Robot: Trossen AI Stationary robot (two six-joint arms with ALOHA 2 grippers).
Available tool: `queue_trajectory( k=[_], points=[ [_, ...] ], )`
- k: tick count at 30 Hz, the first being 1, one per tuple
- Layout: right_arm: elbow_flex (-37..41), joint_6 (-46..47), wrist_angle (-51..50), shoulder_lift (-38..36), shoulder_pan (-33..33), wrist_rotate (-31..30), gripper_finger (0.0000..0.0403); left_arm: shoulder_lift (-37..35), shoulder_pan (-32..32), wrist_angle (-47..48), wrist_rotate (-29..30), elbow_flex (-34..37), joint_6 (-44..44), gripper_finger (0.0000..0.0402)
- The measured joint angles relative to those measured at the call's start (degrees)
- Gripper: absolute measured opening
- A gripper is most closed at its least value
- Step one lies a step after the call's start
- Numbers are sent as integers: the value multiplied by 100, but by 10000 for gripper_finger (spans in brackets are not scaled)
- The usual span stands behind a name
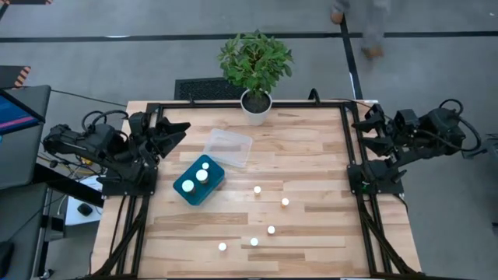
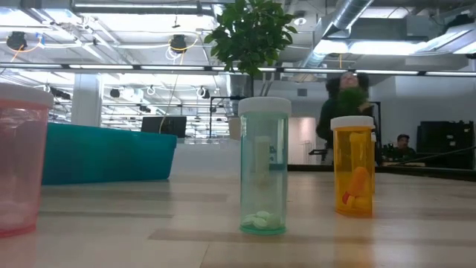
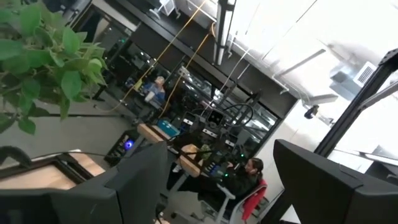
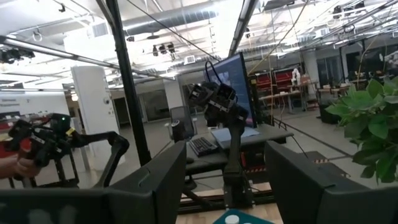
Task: Pick and place medicine bottles into bin by pill shape (circle, oval)
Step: Put the orange pill bottle into the transparent bin
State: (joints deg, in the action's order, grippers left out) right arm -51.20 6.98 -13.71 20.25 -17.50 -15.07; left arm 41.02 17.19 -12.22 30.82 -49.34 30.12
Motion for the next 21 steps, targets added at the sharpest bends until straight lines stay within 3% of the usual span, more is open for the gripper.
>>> queue_trajectory(
  k=[12,21],
  points=[
    [0,-12,-105,-1,0,0,226,-7,0,350,833,0,42,288],
    [-1,186,187,285,2,-3,226,-358,0,333,902,2,437,288]
  ],
)
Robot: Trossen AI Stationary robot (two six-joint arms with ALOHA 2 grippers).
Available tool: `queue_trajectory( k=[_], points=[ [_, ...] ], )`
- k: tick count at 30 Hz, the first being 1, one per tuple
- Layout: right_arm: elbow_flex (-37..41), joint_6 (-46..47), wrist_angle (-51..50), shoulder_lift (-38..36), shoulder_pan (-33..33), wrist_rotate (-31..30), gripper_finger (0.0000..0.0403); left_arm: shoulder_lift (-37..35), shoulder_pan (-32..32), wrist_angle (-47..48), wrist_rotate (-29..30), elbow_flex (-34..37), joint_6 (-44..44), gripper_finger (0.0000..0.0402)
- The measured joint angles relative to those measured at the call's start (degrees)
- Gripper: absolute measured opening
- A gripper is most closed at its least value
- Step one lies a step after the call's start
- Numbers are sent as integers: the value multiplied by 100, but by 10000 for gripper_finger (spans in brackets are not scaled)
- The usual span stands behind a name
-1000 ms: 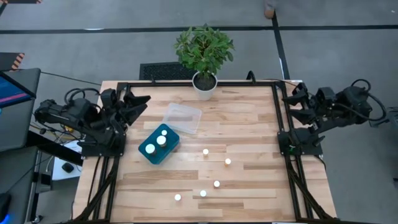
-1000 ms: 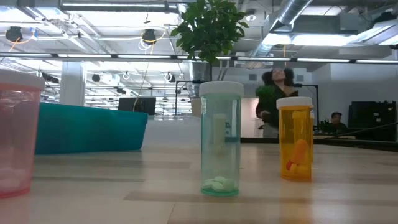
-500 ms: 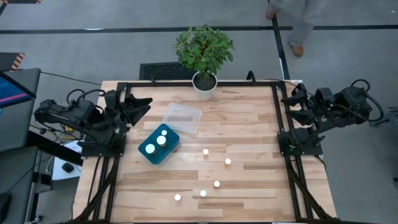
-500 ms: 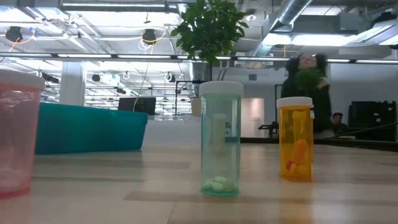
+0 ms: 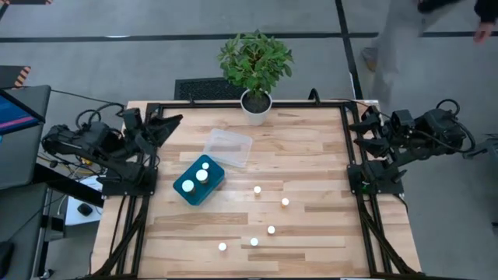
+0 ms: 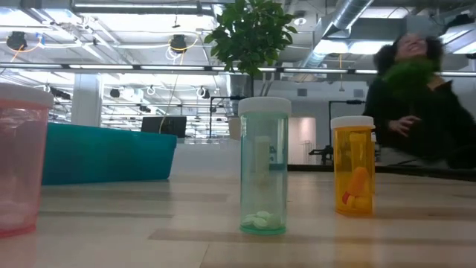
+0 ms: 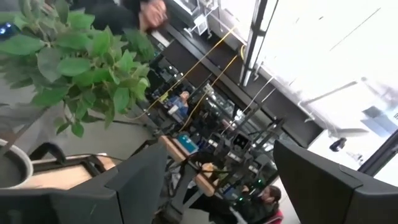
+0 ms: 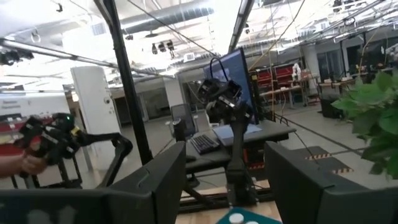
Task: Pick and place medicine bottles into bin by pill shape (circle, oval)
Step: Put the orange pill bottle into the transparent bin
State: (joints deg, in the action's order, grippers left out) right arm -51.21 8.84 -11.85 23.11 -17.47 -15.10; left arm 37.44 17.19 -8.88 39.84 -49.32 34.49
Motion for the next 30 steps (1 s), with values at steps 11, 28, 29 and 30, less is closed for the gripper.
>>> queue_trajectory(
  k=[11,28,29,30],
  points=[
    [-1,-13,667,833,0,-272,226,-463,0,486,-498,0,-399,288],
    [-1,-679,1401,1089,0,-305,226,-500,2,747,-1158,0,-89,288],
    [-1,-745,1364,1080,0,-305,226,-497,2,749,-1147,0,-89,288],
    [-1,-779,1349,1054,0,-306,226,-494,2,748,-1104,0,-89,288]
  ],
)
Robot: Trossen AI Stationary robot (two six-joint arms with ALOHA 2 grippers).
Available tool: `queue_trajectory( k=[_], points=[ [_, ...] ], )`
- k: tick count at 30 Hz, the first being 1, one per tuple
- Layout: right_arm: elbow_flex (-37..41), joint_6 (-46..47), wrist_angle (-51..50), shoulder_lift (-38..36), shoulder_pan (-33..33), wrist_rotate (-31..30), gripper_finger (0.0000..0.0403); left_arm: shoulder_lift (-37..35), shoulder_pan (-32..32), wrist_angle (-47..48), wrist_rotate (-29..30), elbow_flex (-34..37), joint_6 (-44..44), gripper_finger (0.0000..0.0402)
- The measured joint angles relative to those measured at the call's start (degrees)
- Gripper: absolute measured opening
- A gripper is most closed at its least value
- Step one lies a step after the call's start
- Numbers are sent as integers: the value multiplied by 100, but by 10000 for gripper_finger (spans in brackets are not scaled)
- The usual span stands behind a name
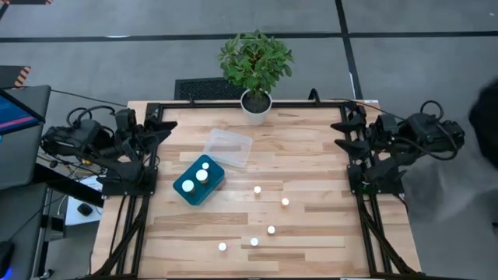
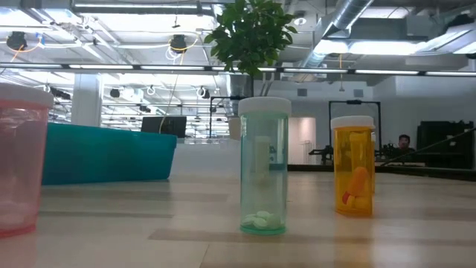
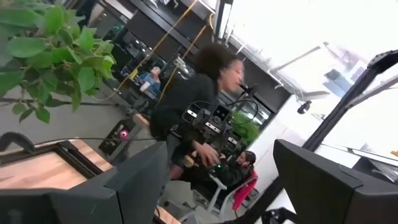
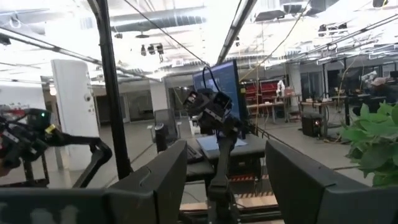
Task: Pick and place medicine bottles into bin by pill shape (circle, oval)
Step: Put the orange pill bottle into the transparent bin
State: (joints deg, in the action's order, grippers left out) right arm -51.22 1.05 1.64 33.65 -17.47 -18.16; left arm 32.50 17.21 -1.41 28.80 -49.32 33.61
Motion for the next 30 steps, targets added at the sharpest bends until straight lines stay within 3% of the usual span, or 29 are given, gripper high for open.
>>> queue_trajectory(
  k=[30],
  points=[
    [1,262,-615,-376,-7,152,226,150,0,50,908,0,31,288]
  ],
)
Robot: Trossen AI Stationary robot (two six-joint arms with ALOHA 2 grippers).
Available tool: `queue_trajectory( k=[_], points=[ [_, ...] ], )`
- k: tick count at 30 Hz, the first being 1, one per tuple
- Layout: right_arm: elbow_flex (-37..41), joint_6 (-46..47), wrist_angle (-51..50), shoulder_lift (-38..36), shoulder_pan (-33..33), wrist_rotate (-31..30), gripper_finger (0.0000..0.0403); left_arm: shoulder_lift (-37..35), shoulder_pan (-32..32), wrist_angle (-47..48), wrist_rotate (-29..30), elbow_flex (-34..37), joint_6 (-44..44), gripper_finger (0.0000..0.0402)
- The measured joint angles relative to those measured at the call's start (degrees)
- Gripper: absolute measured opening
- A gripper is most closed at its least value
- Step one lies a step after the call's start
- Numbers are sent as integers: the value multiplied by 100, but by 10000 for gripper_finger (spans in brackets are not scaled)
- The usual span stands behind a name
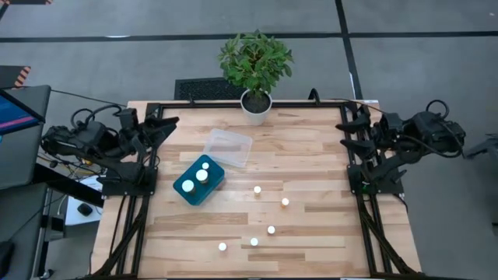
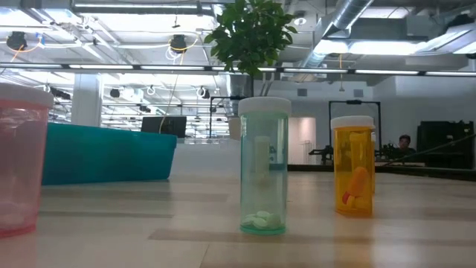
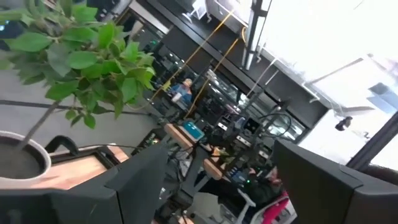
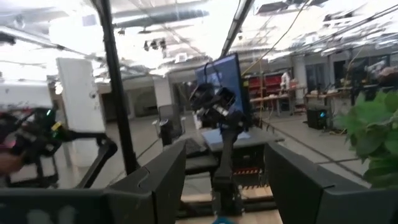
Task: Pick and place medicine bottles into bin by pill shape (circle, oval)
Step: Put the orange pill bottle into the transparent bin
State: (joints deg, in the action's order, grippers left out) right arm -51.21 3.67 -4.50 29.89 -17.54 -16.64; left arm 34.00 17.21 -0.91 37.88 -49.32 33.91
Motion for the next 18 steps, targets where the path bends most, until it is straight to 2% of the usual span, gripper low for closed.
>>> queue_trajectory(
  k=[4,9,12,18],
  points=[
    [1,258,-236,-124,0,198,226,11,-2,-11,-42,0,135,288],
    [1,285,-268,-306,0,208,226,179,-2,-16,-524,0,123,288],
    [1,296,-254,-401,0,214,226,401,0,-8,-757,0,26,288],
    [1,311,-544,-479,0,459,226,1048,11,-8,-1380,0,626,288]
  ],
)
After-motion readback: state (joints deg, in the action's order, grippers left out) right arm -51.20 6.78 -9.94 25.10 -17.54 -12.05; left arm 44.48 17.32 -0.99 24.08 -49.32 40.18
